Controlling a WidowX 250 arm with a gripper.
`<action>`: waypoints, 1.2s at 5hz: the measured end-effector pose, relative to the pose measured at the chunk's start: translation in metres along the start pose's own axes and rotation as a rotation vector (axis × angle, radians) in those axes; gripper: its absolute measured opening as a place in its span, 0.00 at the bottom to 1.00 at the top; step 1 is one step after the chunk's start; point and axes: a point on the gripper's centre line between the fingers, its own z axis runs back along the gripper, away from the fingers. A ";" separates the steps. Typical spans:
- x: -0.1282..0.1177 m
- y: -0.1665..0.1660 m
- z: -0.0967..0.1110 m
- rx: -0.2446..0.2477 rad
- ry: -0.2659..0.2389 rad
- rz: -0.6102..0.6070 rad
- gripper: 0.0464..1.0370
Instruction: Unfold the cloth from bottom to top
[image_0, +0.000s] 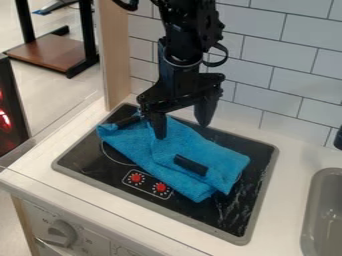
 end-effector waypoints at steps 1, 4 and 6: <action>-0.005 0.004 -0.006 0.023 0.017 0.001 0.96; -0.010 0.006 -0.014 0.049 0.005 0.142 0.96; -0.018 0.007 -0.035 0.085 0.031 0.187 0.96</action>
